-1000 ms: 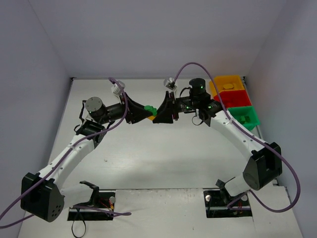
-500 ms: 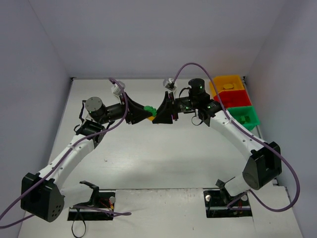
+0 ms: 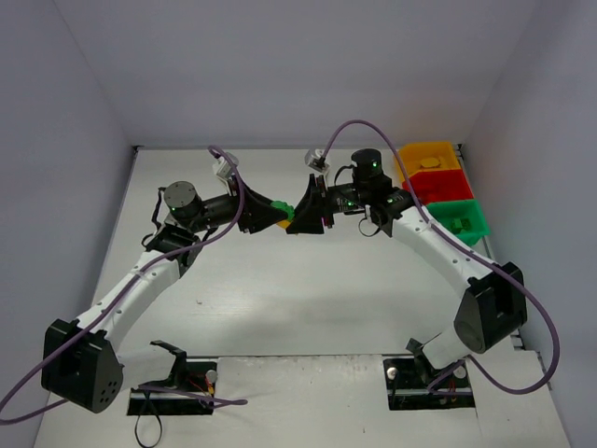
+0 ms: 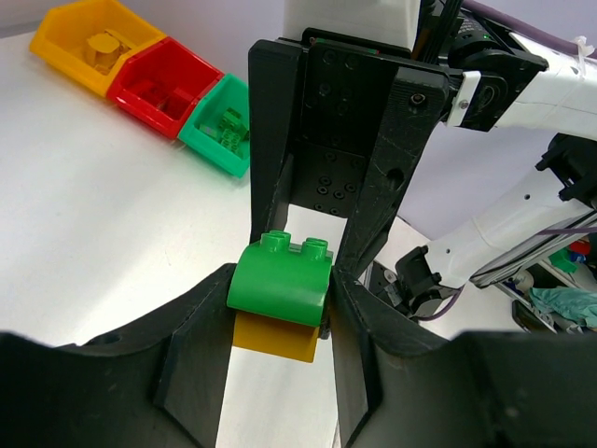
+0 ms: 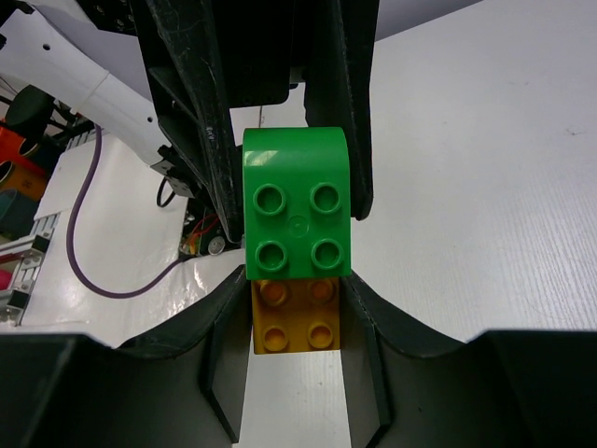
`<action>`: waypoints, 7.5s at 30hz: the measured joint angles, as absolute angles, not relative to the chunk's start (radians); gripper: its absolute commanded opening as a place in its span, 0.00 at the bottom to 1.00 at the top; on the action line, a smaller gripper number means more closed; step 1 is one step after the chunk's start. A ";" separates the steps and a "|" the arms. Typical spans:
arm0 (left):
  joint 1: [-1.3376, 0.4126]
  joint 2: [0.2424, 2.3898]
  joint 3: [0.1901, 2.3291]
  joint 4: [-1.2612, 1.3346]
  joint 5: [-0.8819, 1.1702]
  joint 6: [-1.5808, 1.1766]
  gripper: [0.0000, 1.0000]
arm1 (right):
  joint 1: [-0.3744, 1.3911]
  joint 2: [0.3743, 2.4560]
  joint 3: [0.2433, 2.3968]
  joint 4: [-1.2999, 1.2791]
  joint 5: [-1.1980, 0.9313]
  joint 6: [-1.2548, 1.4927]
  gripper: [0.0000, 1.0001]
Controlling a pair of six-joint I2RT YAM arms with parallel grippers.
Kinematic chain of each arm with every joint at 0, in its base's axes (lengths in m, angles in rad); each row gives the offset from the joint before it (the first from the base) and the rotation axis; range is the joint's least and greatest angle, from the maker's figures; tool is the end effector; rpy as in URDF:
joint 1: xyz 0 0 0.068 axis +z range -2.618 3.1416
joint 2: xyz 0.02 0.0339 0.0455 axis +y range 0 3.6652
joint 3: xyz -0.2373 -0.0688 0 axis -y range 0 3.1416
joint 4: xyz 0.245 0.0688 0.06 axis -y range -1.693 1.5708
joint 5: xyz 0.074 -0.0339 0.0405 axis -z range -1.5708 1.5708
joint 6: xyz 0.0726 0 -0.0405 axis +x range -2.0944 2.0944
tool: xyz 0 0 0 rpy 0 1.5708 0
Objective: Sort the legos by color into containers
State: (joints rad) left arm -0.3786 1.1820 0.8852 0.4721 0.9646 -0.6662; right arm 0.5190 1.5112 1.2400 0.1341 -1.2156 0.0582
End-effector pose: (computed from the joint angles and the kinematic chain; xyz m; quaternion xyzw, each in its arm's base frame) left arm 0.2525 -0.1647 0.3389 0.2702 0.6143 -0.5970 0.4396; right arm 0.2756 0.2358 0.3290 -0.5066 0.5168 0.5662 0.3945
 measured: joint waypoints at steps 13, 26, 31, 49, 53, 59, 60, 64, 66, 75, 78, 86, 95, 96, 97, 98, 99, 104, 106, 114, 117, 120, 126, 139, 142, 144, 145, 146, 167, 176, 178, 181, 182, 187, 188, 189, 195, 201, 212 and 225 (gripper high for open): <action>-0.377 1.220 0.885 0.477 0.981 -0.667 0.26 | 0.519 1.539 1.240 0.104 -1.224 0.039 0.00; -0.376 1.229 0.885 0.460 0.999 -0.661 0.13 | 0.521 1.557 1.252 0.048 -1.235 -0.015 0.00; -0.376 1.229 0.885 0.450 0.979 -0.656 0.14 | 0.538 1.576 1.252 0.018 -1.212 -0.044 0.00; -0.372 1.123 0.854 0.414 0.908 -0.576 0.14 | 0.199 1.699 1.316 -0.162 -0.643 -0.019 0.00; -0.372 1.065 0.797 0.366 0.892 -0.564 0.14 | 0.045 1.722 1.460 -0.154 -0.445 -0.010 0.00; -0.372 1.012 0.752 0.289 0.871 -0.558 0.14 | -0.096 1.880 1.698 -0.101 -0.302 0.018 0.01; -0.372 1.005 0.752 0.278 0.866 -0.558 0.14 | -0.113 1.919 1.737 -0.099 -0.282 0.023 0.01; -0.372 0.975 0.751 0.231 0.855 -0.556 0.14 | -0.156 2.081 1.865 -0.092 -0.229 0.035 0.13; -0.372 0.960 0.752 0.205 0.847 -0.553 0.14 | -0.165 2.152 1.907 -0.092 -0.215 0.038 0.33; -0.372 0.946 0.757 0.120 0.809 -0.537 0.14 | -0.166 2.304 2.022 -0.102 -0.249 0.026 0.73; -0.372 0.949 0.767 0.105 0.800 -0.535 0.14 | -0.162 2.281 2.020 -0.099 -0.296 0.023 0.73; -0.372 1.018 0.856 0.112 0.750 -0.577 0.14 | -0.035 1.861 1.644 -0.036 -0.532 -0.032 0.73; -0.372 1.111 0.955 0.116 0.713 -0.728 0.14 | 0.408 1.363 1.299 0.099 -0.704 -0.077 0.74; -0.372 1.113 0.963 0.111 0.708 -0.747 0.14 | 0.440 1.334 1.278 0.098 -0.714 -0.077 0.74; -0.372 1.113 0.972 0.103 0.705 -0.765 0.14 | 0.468 1.316 1.268 0.099 -0.723 -0.077 0.75; -0.371 1.113 0.982 0.097 0.701 -0.781 0.14 | 0.498 1.308 1.266 0.099 -0.733 -0.077 0.75; -0.371 1.113 0.995 0.090 0.699 -0.801 0.14 | 0.527 1.303 1.266 0.103 -0.746 -0.078 0.75; -0.371 1.113 1.040 0.083 0.701 -0.891 0.14 | 0.627 1.303 1.267 0.104 -0.763 -0.085 0.76; -0.371 1.113 1.048 0.082 0.705 -0.920 0.14 | 0.654 1.309 1.273 0.102 -0.758 -0.095 0.76; -0.371 1.102 1.058 0.035 0.723 -0.969 0.14 | 0.702 1.382 1.345 0.100 -0.707 -0.138 0.67; -0.371 1.087 1.058 0.022 0.729 -0.974 0.14 | 0.703 1.405 1.365 0.101 -0.687 -0.153 0.52; -0.371 1.074 1.059 0.017 0.726 -0.975 0.14 | 0.703 1.419 1.375 0.094 -0.686 -0.163 0.33; -0.364 1.073 1.061 0.005 0.714 -0.982 0.21 | 0.714 1.427 1.379 0.088 -0.685 -0.176 0.00; -0.361 1.055 1.112 -0.241 0.554 -0.805 0.75 | 0.568 1.384 1.193 0.070 -0.400 -0.099 0.00; -0.360 1.013 1.115 -0.336 0.459 -0.727 0.75 | 0.455 1.356 1.107 0.030 -0.233 -0.022 0.00; -0.360 0.980 1.115 -0.395 0.395 -0.679 0.75 | 0.370 1.328 1.063 -0.002 -0.144 0.033 0.00; -0.360 0.961 1.114 -0.424 0.364 -0.656 0.75 | 0.327 1.313 1.045 -0.019 -0.110 0.062 0.00; -0.360 0.944 1.114 -0.448 0.335 -0.637 0.75 | 0.280 1.295 1.028 -0.028 -0.084 0.088 0.00; -0.359 0.715 0.974 -0.632 0.151 -0.506 0.75 | 0.128 1.431 0.885 -0.139 -0.123 0.348 0.67; -0.359 0.710 0.968 -0.636 0.169 -0.506 0.75 | 0.082 1.320 0.786 -0.231 0.131 0.499 0.72; -0.359 0.711 0.968 -0.636 0.179 -0.506 0.75 | 0.066 1.305 0.781 -0.247 0.181 0.528 0.73; -0.359 0.710 0.966 -0.635 0.189 -0.506 0.75 | 0.052 1.301 0.781 -0.260 0.238 0.559 0.76; -0.359 0.709 0.965 -0.635 0.193 -0.506 0.75 | 0.050 1.301 0.781 -0.264 0.251 0.565 0.76; -0.359 0.699 0.937 -0.636 0.215 -0.506 0.75 | 0.020 1.352 0.780 -0.273 0.281 0.588 0.79; -0.359 0.697 0.932 -0.639 0.219 -0.506 0.75 | 0.017 1.372 0.778 -0.273 0.283 0.591 0.79; -0.359 0.695 0.928 -0.639 0.221 -0.506 0.75 | 0.013 1.390 0.775 -0.274 0.284 0.595 0.79; -0.359 0.674 0.907 -0.641 0.235 -0.508 0.75 | 0.007 1.455 0.753 -0.278 0.289 0.602 0.79; -0.359 0.661 0.906 -0.641 0.238 -0.508 0.75 | -0.020 1.475 0.746 -0.268 0.277 0.598 0.79; -0.359 0.657 0.906 -0.647 0.239 -0.508 0.75 | -0.032 1.500 0.738 -0.223 0.211 0.573 0.43; -0.359 0.651 0.906 -0.647 0.239 -0.509 0.75 | -0.005 1.422 0.735 -0.183 0.058 0.489 0.00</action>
